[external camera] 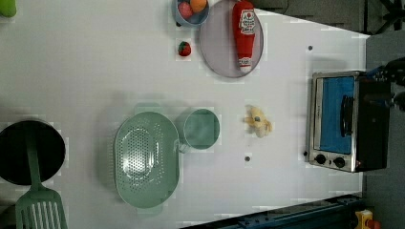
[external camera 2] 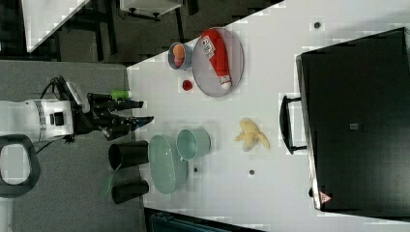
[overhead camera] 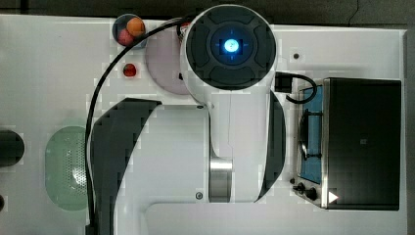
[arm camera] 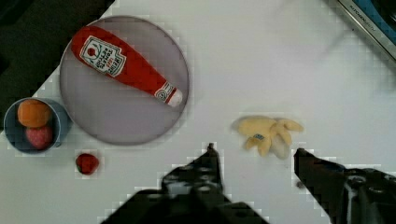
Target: Pick Banana and place it in mug.
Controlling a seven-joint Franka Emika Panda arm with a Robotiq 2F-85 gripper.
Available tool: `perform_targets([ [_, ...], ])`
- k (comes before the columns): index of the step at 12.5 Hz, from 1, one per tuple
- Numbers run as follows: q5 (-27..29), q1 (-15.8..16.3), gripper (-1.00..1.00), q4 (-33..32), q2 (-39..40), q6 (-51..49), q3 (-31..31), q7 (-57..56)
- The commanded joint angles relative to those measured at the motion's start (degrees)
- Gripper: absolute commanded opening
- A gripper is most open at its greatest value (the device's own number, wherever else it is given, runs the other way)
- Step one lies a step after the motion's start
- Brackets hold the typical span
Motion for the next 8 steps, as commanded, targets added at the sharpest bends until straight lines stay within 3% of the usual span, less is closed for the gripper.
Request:
perform_targets([
  [1, -0.3, -0.8, 0.59, -5.6, -14.2, -9.5, -2.7, -1.4],
  [3, -0.3, -0.8, 1.00, -6.2, -14.2, -9.5, -2.7, -1.4],
  [8, -0.3, -0.8, 1.00, -14.5, -12.1, -2.4, -2.6, -1.6],
])
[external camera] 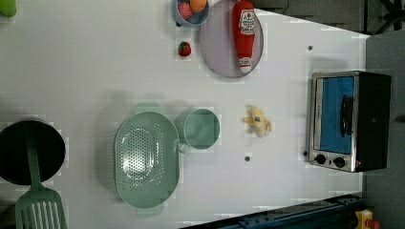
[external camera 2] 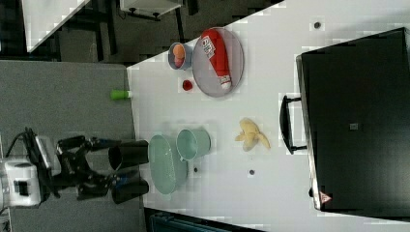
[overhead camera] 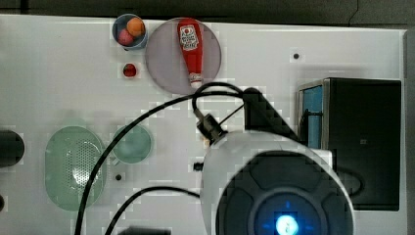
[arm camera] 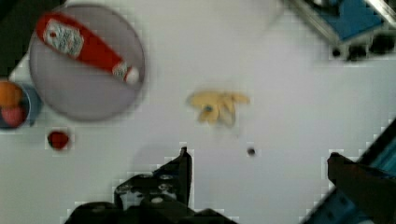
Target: Pick Banana and place it in mug.
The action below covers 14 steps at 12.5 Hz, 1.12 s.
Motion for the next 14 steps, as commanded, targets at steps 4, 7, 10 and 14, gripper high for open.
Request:
perform_targets([
  [4, 1.0, 0.0, 1.00, -16.9, 8.0, 18.0, -1.3, -6.2],
  [7, 1.0, 0.0, 1.00, -23.7, 11.5, 30.3, -1.6, -6.9],
  [10, 1.0, -0.1, 1.00, -29.1, 16.2, 39.7, -1.8, -6.9],
  [14, 1.0, 0.0, 1.00, -31.7, 24.8, 50.7, -1.9, -6.9],
])
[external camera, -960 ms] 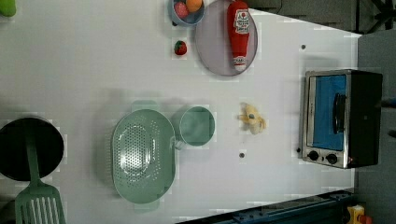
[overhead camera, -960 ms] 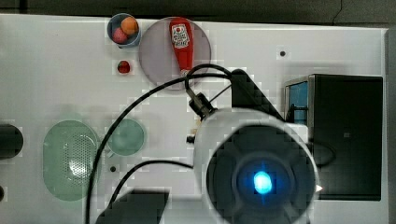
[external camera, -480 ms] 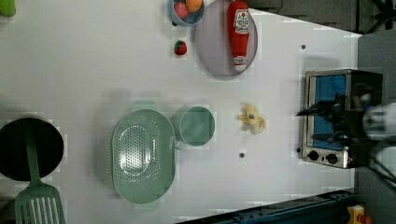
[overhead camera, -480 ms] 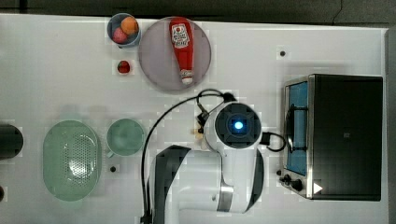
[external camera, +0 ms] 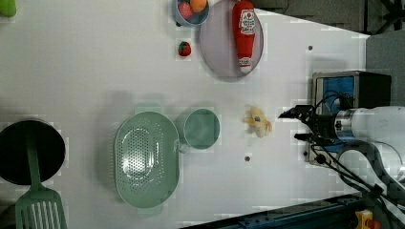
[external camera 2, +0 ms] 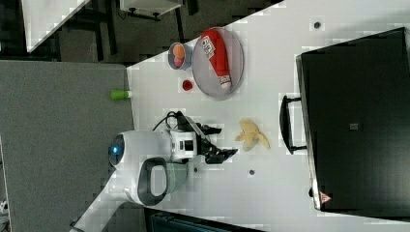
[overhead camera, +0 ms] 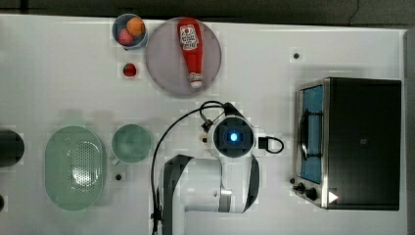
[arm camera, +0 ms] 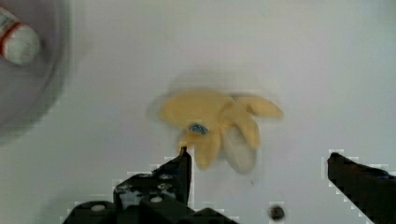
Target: Pick Banana and place it in mug.
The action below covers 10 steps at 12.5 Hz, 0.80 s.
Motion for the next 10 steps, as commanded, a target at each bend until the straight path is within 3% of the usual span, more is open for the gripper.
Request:
perform_targets([
  [1, 0.2, 0.2, 1.00, -0.6, 6.5, 8.1, -0.5, -2.0],
  [9, 0.2, 0.3, 1.00, -0.9, 18.7, 21.5, 0.1, -2.0],
  [10, 0.2, 0.3, 0.93, -0.8, 19.3, 23.0, 0.4, -2.0],
])
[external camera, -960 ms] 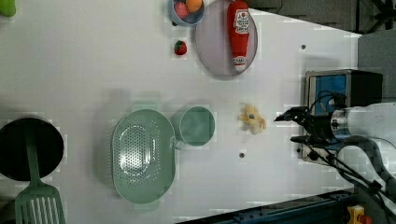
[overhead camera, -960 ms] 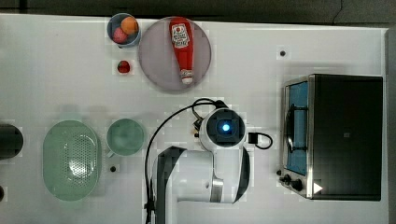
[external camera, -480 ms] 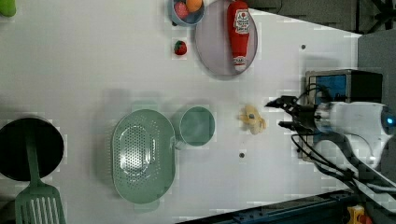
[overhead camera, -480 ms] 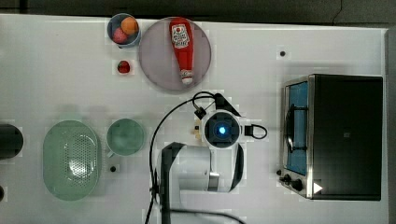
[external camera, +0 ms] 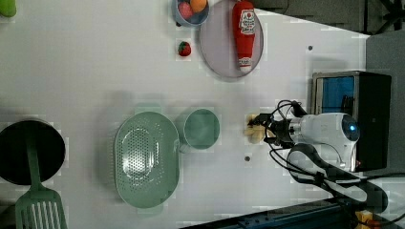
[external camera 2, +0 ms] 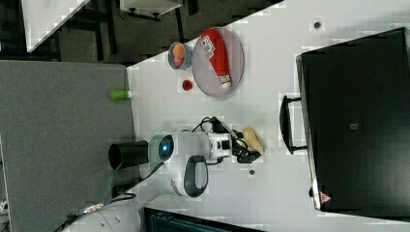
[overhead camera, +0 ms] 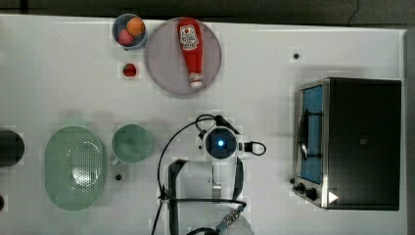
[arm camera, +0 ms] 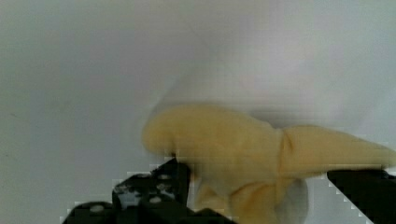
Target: Pick Banana and place it in mug.
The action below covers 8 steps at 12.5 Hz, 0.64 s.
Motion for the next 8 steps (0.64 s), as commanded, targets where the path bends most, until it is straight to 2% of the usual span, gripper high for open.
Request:
perform_targets([
  [1, 1.2, -0.5, 0.70, 1.3, -0.2, 4.3, 0.2, -1.3],
  [5, 1.2, -0.6, -0.26, 1.4, -0.8, 4.3, 0.5, -1.3],
  [8, 1.2, -0.6, -0.32, 1.4, -2.8, 3.6, 0.4, -1.1],
])
